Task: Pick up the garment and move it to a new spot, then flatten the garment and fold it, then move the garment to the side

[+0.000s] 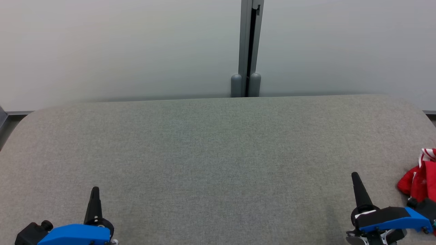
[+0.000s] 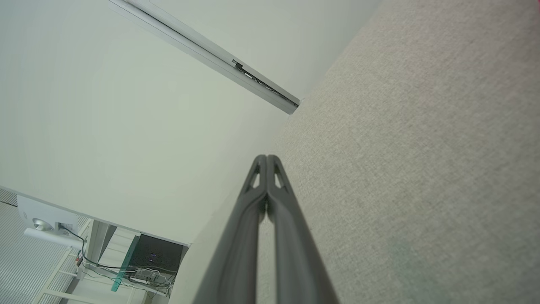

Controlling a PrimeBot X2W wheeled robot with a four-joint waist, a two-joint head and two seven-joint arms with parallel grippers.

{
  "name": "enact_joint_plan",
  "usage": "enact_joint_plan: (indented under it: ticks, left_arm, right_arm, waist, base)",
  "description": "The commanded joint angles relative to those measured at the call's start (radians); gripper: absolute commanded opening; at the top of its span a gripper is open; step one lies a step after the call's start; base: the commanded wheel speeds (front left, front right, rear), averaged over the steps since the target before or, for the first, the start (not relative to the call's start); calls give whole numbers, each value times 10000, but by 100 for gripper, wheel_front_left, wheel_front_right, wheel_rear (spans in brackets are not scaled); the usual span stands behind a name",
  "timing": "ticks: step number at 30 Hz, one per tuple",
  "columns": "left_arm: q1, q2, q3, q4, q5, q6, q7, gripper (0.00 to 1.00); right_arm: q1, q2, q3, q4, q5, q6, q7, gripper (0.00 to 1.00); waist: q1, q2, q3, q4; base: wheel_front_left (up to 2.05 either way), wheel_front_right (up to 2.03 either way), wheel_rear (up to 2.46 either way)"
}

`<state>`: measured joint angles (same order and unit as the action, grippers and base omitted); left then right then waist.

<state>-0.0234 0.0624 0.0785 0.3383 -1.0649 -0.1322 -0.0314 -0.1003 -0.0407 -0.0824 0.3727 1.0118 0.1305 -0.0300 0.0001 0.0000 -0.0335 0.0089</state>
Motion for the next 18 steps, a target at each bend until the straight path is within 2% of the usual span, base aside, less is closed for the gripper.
enact_joint_plan:
  ticks: [1, 18]
  left_arm:
    - [-251, 30, 28, -175, -322, 15, 89, 0]
    - [-484, -20, 154, -440, -1967, 18, 539, 0]
  right_arm:
    - [-136, -81, -45, -196, 377, 3, 78, 0]
    - [-137, -97, -134, -562, 2175, 3, 525, 0]
  waist:
    - [0, 0, 10, -2]
    - [-1, 0, 104, -25]
  base:
    - [0, 0, 0]
    - [0, 0, 0]
